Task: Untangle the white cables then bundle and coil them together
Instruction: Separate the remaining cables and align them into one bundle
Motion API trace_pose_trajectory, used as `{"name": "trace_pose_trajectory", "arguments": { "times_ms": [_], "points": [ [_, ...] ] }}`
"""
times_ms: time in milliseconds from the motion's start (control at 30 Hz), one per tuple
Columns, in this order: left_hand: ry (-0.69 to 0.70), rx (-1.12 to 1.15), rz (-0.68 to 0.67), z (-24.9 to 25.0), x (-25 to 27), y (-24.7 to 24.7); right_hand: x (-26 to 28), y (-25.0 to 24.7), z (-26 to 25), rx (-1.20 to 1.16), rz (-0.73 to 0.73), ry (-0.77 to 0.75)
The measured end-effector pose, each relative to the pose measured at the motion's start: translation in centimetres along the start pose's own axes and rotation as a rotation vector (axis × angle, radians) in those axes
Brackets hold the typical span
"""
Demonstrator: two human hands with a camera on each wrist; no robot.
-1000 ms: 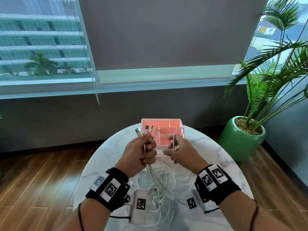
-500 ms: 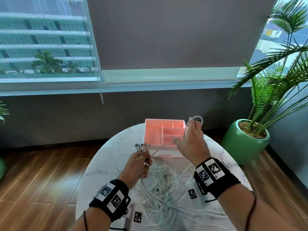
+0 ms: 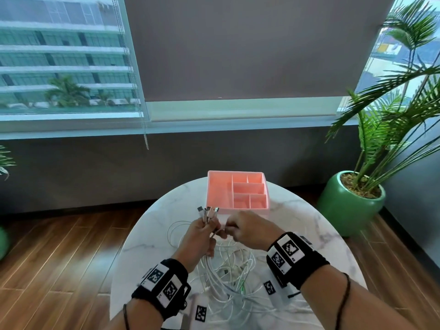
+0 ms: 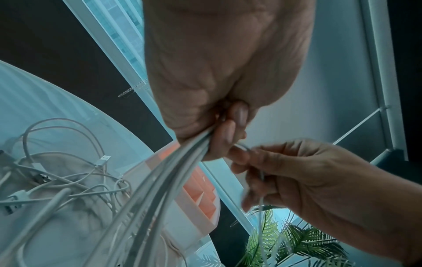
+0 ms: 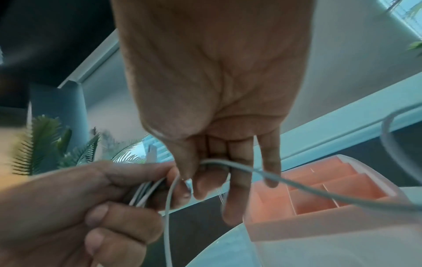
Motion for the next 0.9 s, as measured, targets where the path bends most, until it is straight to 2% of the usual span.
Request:
{"name": "trace_pose_trajectory", "arguments": {
  "times_ms": [67, 200, 300, 367, 433, 500, 600, 733, 900],
  "points": [
    [-0.004, -0.006, 0.112, -0.4, -0.1, -1.5, -0.2, -0.7, 0.6, -0.090, 0.035, 0.007],
    [-0.039, 0.037, 0.265, -1.6, 0.1, -3.6, 0.5, -4.1, 1.5, -0.360, 0.232, 0.020],
    [-0.082, 0.120, 0.260, -1.9, 0.3, -3.3, 1.3, -5.8, 1.7, -0.513, 0.432, 0.017],
    [-0.133, 0.197, 0.210, -2.1, 0.3, -2.3, 1.8, -5.7, 1.0, -0.592, 0.485, -0.030],
    [-0.177, 0.282, 0.158, -2.3, 0.2, -1.3, 1.9, -4.8, 0.1, -0.640, 0.458, -0.081],
    [-0.205, 0.371, 0.129, -2.1, 0.0, -0.6, 1.8, -3.0, -0.6, -0.657, 0.362, -0.139],
    [-0.175, 0.434, 0.129, -1.3, -0.3, -0.4, 1.8, 0.0, -0.8, -0.667, 0.202, -0.164],
    [-0.117, 0.388, 0.124, -0.7, -0.6, -0.7, 2.4, 2.6, -0.5, -0.693, 0.069, -0.205],
    [-0.058, 0.301, 0.098, -0.6, -0.6, -0.5, 1.6, 3.8, 2.0, -0.618, 0.012, -0.087]
  ]
}}
Point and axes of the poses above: each hand's wrist, its own x-axis away from the middle knuckle, its own y-axis out of the palm, z = x × y, the point moved 8 cm from there along -x, towards the middle knuckle, and after that the axes turned 11 degrees about y, right-handed, at the moved point
